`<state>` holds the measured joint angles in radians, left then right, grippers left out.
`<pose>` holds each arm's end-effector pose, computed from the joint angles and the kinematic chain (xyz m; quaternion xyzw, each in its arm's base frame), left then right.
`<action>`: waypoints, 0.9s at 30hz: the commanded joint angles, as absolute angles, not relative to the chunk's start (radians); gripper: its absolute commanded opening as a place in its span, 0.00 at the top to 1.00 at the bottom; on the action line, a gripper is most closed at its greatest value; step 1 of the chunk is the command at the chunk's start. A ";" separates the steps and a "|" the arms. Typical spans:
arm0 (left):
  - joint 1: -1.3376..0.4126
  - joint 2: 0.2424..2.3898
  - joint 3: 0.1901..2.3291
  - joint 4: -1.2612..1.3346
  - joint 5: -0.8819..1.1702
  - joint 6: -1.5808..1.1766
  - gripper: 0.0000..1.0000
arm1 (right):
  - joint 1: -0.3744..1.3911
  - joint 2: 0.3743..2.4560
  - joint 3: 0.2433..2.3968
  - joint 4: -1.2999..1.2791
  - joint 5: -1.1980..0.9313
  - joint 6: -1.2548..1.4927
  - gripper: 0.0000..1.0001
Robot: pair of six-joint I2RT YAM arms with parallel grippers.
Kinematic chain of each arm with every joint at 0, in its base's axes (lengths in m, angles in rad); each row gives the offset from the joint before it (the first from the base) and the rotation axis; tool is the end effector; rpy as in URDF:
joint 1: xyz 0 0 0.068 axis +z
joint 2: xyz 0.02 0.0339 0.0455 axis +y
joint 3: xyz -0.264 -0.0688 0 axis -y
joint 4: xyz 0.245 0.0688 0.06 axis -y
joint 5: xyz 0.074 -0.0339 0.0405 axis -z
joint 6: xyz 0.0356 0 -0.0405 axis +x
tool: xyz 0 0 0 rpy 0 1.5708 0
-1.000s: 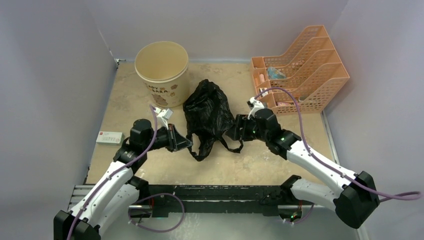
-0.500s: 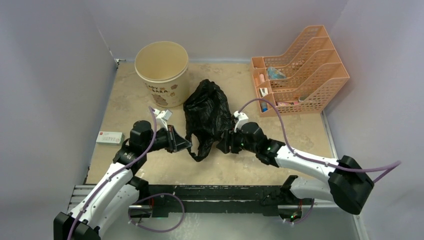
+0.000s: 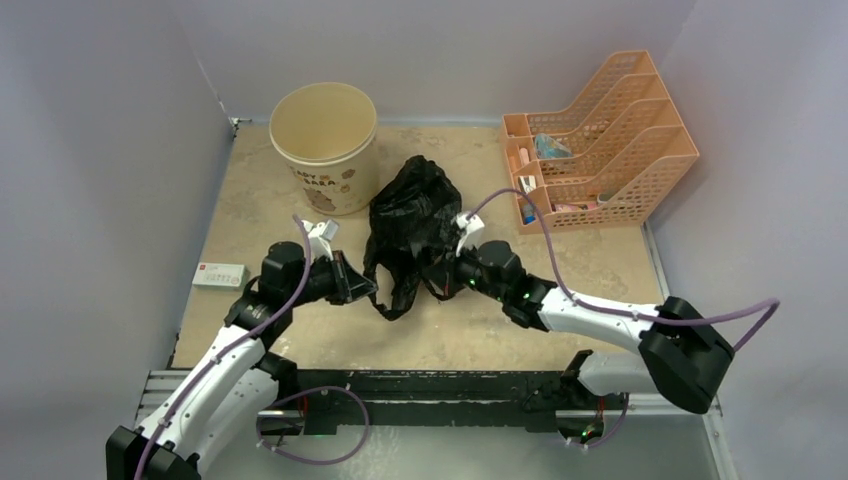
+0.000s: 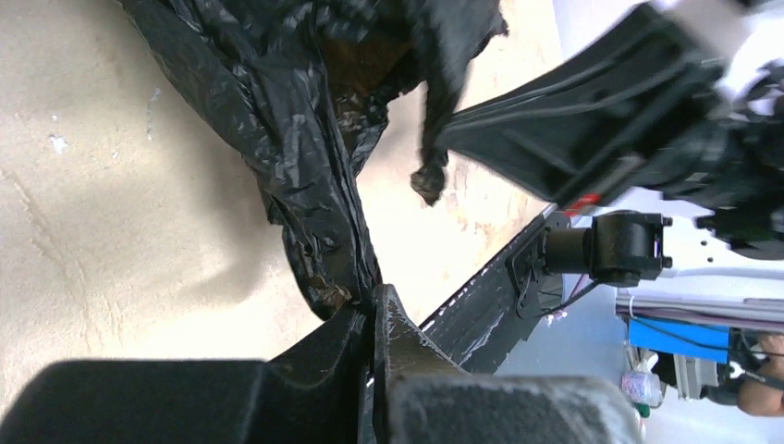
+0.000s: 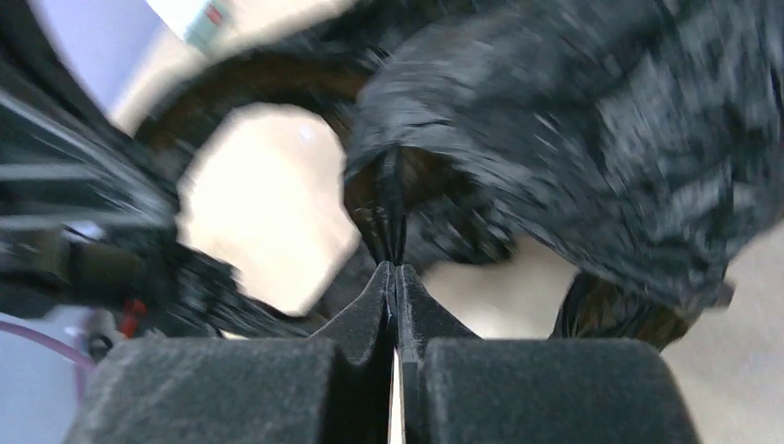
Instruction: Put the trash bags into the trash bin
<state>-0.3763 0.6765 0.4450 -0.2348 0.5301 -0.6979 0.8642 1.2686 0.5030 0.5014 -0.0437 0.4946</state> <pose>0.1421 -0.0755 0.2339 0.0041 0.8330 -0.4507 0.3209 0.1711 0.2029 0.2104 -0.1589 0.7779 0.3953 0.4618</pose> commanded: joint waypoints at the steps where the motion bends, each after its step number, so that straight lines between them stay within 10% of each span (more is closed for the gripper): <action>1: -0.382 0.728 0.571 -0.273 0.445 -0.711 1.00 | 0.864 1.194 0.670 0.489 -0.024 0.542 1.00; 8: -0.380 0.907 1.120 -0.435 0.222 -0.414 1.00 | 0.782 0.990 0.812 0.420 -0.049 0.562 1.00; 13: -0.382 1.033 1.447 -0.494 0.493 -0.243 1.00 | 0.618 0.817 0.660 0.422 -0.073 0.691 1.00; 19: -0.418 0.926 0.974 -0.347 0.857 -0.346 1.00 | 0.613 0.629 0.285 0.328 -0.028 0.987 1.00; 24: -0.573 0.816 0.630 -0.272 0.678 -0.540 1.00 | 0.612 0.535 0.256 0.211 -0.034 1.047 1.00; 27: -0.581 0.808 0.579 -0.248 0.632 -0.563 1.00 | 0.613 0.558 0.377 0.084 0.053 0.959 0.76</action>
